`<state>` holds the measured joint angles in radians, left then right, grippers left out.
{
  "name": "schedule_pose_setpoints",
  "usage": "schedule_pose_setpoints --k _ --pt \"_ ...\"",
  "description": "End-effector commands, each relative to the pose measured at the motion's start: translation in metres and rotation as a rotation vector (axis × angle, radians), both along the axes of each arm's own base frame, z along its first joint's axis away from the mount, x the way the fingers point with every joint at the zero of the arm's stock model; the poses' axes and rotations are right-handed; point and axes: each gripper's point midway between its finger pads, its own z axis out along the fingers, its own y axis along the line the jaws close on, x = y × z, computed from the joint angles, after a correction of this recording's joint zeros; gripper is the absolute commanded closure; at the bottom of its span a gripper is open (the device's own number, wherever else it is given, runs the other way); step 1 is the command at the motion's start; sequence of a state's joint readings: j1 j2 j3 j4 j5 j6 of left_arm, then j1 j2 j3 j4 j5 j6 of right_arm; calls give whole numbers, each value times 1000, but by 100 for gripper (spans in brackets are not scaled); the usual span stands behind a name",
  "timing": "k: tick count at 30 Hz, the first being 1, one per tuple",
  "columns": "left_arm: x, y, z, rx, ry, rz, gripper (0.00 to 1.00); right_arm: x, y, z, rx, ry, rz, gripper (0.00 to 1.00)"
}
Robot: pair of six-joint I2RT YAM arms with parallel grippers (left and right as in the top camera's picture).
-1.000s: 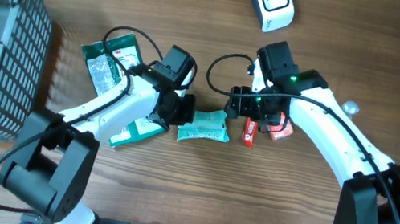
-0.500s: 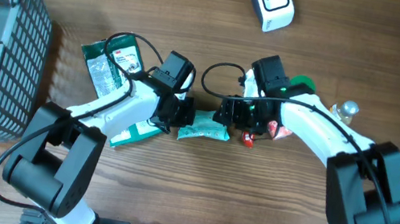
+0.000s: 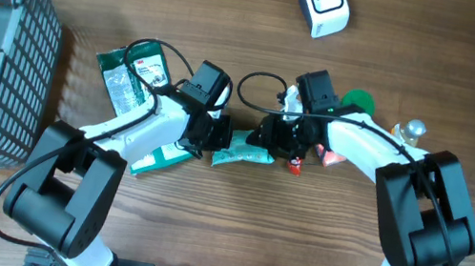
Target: Scan the item barcode
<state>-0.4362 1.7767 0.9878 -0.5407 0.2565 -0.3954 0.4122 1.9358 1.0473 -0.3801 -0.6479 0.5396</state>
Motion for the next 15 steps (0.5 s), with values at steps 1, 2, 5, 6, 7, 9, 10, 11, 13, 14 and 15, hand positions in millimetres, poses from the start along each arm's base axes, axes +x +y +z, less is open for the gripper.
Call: schedule_pose_setpoints --k 1,2,5,6,7,9,10,11,13,14,15 --pt "-20 8 -27 44 87 1 96 -16 0 -16 10 64 5 71" --pt "-20 8 -27 43 86 1 96 -15 0 -16 11 61 5 75" --pt "-20 8 -27 44 86 1 96 -15 0 -15 12 51 15 83" --pt "-20 8 -27 44 87 1 96 -15 1 -14 14 42 23 85" --pt "-20 8 -27 44 86 1 96 -14 1 -13 16 31 29 87" --pt "-20 8 -27 44 87 1 96 -12 2 -7 24 1 48 93" --pt "-20 8 -27 43 86 1 96 -11 2 -4 23 -13 49 95" --pt "-20 8 -27 43 86 1 96 -10 2 -1 26 -36 64 95" --pt "-15 7 -23 37 73 4 96 -8 3 6 34 -78 92 96" --pt "-6 7 -12 24 48 15 96 -7 4 12 41 -124 128 96" --pt "3 7 -1 15 27 26 96 -6 4 15 44 -140 140 96"
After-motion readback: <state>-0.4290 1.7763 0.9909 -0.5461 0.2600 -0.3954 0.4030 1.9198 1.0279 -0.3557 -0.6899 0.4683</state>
